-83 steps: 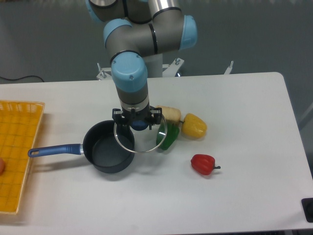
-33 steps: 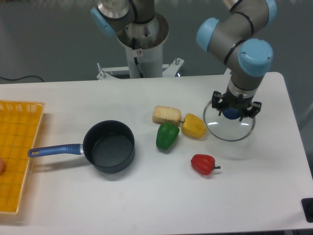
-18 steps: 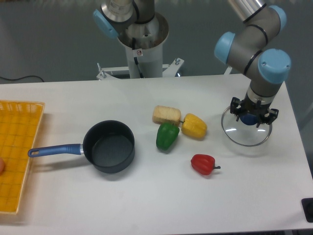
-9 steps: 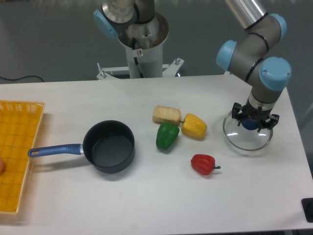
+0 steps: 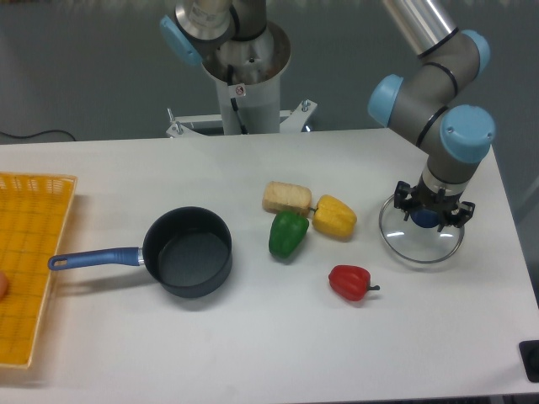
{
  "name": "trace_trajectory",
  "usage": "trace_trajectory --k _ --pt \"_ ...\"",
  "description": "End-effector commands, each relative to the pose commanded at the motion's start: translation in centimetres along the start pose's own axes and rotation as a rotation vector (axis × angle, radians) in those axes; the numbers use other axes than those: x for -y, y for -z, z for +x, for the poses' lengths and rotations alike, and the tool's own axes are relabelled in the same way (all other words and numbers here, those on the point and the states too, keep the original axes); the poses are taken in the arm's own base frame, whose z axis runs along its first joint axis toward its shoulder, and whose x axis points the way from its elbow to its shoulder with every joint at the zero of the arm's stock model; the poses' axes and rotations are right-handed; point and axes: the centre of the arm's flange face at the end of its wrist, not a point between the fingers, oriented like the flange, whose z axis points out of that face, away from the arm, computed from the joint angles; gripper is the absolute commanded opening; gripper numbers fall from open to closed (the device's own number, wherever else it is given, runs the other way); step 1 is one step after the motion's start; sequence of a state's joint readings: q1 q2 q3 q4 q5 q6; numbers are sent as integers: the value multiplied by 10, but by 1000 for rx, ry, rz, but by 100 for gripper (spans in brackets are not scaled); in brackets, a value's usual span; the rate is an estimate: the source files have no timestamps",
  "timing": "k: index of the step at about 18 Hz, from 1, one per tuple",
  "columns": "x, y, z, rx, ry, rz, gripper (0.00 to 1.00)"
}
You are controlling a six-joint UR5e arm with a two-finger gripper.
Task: Place the lid on the table
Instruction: 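Lower the glass lid onto the open table beside the red pepper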
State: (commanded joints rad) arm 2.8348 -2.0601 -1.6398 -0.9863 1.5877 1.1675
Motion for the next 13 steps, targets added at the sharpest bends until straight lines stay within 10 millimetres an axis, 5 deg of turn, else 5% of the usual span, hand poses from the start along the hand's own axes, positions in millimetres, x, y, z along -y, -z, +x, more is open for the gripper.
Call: trace_trajectory --k 13 --pt "22 -11 12 15 8 6 42"
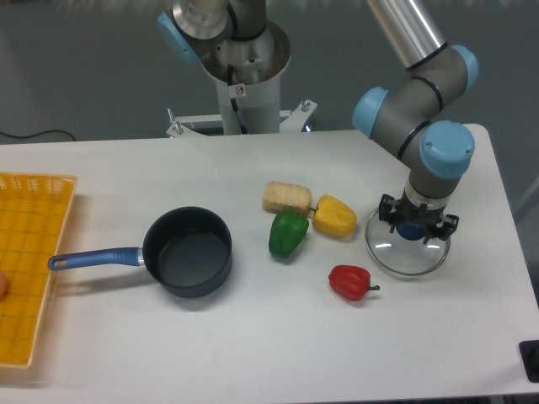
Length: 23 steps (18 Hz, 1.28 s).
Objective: Place the lid on the table
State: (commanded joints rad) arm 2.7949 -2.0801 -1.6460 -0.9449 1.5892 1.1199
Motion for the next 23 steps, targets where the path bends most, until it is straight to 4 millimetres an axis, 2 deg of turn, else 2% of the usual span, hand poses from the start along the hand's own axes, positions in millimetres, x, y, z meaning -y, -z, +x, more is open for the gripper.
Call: trace_trajectory --k 23 --pt "10 -9 5 5 -12 -2 44"
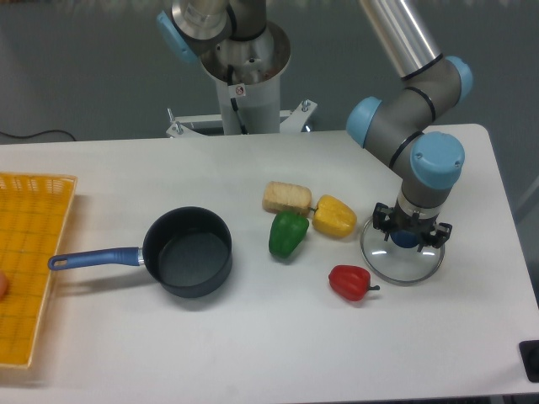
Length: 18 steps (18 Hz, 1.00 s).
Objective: Place the lid on the table
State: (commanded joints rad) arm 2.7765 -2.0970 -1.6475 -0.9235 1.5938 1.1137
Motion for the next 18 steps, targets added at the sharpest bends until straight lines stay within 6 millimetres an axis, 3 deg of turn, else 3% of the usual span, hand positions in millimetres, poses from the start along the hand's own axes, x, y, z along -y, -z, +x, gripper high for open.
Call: trace_trajectory --k 6,18 --pt "0 0 0 0 -2 0 54" --pt "1 -4 -1 -3 -2 -1 57"
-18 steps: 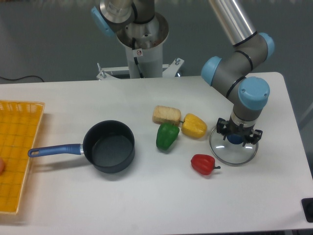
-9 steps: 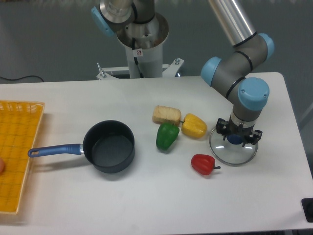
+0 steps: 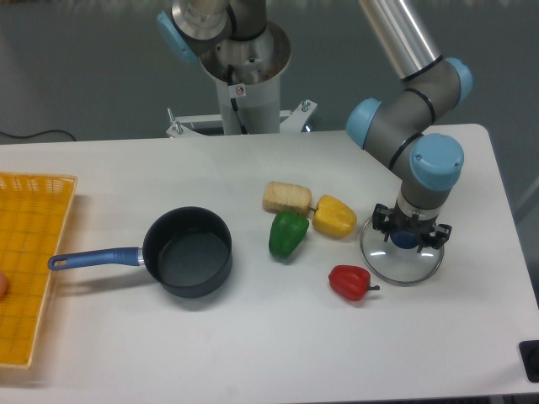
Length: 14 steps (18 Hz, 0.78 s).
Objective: Place the lid on the table
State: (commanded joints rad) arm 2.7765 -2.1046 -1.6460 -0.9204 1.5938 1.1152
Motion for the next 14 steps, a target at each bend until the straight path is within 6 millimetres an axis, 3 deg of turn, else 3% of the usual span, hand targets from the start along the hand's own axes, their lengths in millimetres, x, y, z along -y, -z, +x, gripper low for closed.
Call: trace_trajectory --k 2,6,14 --pt "0 0 0 -1 0 -1 59" --pt "0 0 0 -1 -2 -1 75" --pt "0 2 -1 3 -6 0 89"
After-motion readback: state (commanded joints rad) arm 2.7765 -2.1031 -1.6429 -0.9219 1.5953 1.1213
